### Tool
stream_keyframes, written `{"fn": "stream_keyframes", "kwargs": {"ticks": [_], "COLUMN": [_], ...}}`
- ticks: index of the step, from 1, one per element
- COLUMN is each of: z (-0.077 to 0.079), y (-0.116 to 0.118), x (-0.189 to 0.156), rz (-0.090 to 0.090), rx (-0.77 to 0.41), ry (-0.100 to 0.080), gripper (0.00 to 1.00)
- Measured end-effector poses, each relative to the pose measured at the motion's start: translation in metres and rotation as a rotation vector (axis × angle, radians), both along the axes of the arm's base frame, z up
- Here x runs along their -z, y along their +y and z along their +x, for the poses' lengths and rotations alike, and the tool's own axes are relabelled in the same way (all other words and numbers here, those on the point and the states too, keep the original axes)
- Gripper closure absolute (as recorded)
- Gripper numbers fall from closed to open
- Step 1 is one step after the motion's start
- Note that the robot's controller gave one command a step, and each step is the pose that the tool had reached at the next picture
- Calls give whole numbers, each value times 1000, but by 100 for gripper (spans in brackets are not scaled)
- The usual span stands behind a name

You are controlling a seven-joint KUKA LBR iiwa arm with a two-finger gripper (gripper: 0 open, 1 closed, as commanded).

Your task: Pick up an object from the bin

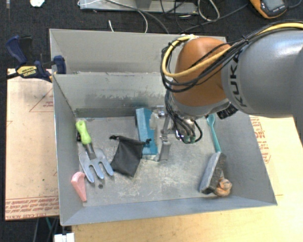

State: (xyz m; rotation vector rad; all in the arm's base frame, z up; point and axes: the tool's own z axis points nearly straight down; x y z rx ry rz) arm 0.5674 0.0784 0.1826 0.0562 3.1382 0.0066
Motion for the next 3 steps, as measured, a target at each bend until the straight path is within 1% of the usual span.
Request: {"fn": "stream_keyframes", "kwargs": {"ticks": [1,2,3], "z": [11,29,4], "y": [19,44,75], "x": [-6,33,49], "rz": [-1,1,-1], "rx": [-19,-64,-68], "ry": [4,-6,-2], "gripper": [0,0,0]}}
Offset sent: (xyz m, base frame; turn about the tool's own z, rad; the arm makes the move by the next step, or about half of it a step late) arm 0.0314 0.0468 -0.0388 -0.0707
